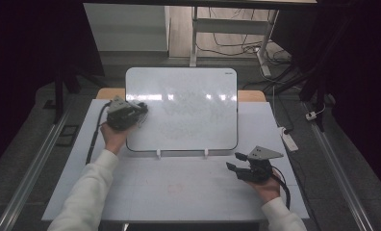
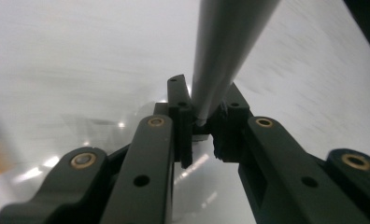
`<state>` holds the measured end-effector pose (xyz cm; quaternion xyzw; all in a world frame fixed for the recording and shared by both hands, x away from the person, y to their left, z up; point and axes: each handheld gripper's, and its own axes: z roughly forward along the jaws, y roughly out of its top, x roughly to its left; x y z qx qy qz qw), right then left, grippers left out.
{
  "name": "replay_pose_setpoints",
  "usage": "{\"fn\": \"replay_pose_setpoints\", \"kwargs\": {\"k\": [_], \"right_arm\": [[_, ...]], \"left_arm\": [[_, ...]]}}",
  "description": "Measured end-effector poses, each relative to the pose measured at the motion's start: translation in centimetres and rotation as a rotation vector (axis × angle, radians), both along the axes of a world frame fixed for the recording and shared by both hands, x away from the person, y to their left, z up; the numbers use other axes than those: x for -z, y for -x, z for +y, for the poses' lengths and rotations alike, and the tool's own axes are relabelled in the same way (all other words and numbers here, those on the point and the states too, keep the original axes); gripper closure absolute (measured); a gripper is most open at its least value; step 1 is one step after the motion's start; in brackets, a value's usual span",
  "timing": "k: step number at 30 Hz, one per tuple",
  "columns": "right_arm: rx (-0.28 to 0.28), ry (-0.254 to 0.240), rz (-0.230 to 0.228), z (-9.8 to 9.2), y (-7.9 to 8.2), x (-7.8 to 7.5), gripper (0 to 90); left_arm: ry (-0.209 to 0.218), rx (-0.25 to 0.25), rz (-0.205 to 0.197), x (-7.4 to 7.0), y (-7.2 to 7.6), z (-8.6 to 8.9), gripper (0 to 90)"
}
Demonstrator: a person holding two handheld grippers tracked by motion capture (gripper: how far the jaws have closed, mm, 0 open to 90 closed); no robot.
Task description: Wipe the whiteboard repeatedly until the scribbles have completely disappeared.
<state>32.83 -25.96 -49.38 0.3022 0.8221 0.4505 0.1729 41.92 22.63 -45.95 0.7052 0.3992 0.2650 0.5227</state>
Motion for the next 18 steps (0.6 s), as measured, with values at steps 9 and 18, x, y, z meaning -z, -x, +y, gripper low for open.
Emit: {"fn": "replay_pose_setpoints", "kwargs": {"k": [9, 18], "right_arm": [[-0.010, 0.005, 0.007, 0.3, 0.0, 0.2, 43.6], [-0.009, 0.004, 0.008, 0.2, 0.0, 0.2, 43.2]], "left_arm": [[-0.015, -0.032, -0.001, -0.2, 0.2, 1.3, 78.1], [0.020, -0.063, 0.001, -0.6, -0.1, 2.5, 78.1]]}}
